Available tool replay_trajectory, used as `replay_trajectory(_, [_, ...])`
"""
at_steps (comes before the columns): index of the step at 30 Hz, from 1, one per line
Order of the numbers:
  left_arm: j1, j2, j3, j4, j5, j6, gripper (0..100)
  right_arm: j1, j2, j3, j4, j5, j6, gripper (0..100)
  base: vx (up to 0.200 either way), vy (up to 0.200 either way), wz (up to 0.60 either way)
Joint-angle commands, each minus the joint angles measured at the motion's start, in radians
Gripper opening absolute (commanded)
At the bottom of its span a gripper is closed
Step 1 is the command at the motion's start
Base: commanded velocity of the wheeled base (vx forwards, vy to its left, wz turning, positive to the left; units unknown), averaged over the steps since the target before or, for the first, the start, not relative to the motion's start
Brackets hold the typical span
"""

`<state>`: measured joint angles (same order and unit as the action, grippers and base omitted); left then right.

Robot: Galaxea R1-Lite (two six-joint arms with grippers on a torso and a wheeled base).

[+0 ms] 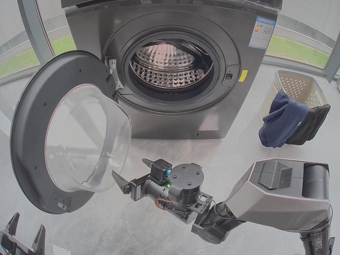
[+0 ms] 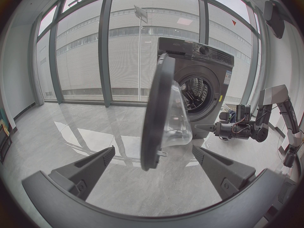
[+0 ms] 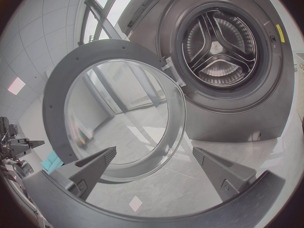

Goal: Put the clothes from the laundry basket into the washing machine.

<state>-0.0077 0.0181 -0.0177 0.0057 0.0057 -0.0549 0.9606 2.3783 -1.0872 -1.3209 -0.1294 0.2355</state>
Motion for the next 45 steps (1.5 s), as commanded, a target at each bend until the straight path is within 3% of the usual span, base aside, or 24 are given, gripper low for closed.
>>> replay_trajectory(1, [0.0, -0.018, 0.016, 0.0, 0.0, 0.0, 100, -0.007, 0.012, -0.01, 0.0, -0.003, 0.002, 100, 0.0, 0.0, 0.0])
replay_trajectory(7, [0.0, -0.017, 0.016, 0.0, 0.0, -0.002, 100, -0.028, 0.024, -0.048, 0.032, 0.007, -0.004, 100, 0.0, 0.0, 0.0])
replay_trajectory(16, [0.0, -0.017, 0.016, 0.0, -0.001, -0.002, 100, 0.013, 0.113, -0.283, 0.215, 0.011, -0.002, 100, 0.0, 0.0, 0.0])
replay_trajectory(24, [0.0, -0.017, 0.016, 0.0, 0.0, -0.002, 100, 0.053, 0.229, -0.505, 0.278, 0.001, 0.001, 100, 0.0, 0.0, 0.0])
replay_trajectory(27, [0.0, -0.017, 0.016, 0.0, 0.0, -0.002, 100, 0.047, 0.225, -0.514, 0.281, -0.004, 0.001, 100, 0.0, 0.0, 0.0])
replay_trajectory(30, [0.0, -0.017, 0.016, 0.0, 0.0, -0.002, 100, 0.026, 0.167, -0.462, 0.276, -0.006, 0.002, 100, 0.0, 0.0, 0.0])
replay_trajectory(32, [0.0, -0.018, 0.016, 0.0, 0.0, -0.002, 100, -0.011, 0.062, -0.362, 0.279, -0.007, 0.002, 100, 0.0, 0.0, 0.0])
replay_trajectory(36, [0.0, -0.018, 0.016, 0.0, 0.0, -0.002, 100, -0.076, -0.149, -0.138, 0.279, -0.016, -0.004, 100, 0.0, 0.0, 0.0])
replay_trajectory(39, [0.0, -0.017, 0.016, 0.0, 0.0, 0.0, 100, -0.132, -0.36, 0.102, 0.267, -0.021, -0.018, 100, 0.0, 0.0, 0.0])
replay_trajectory(45, [0.0, -0.017, 0.015, 0.0, 0.0, 0.001, 100, -0.27, -0.628, 0.438, 0.246, -0.015, -0.021, 100, 0.0, 0.0, 0.0])
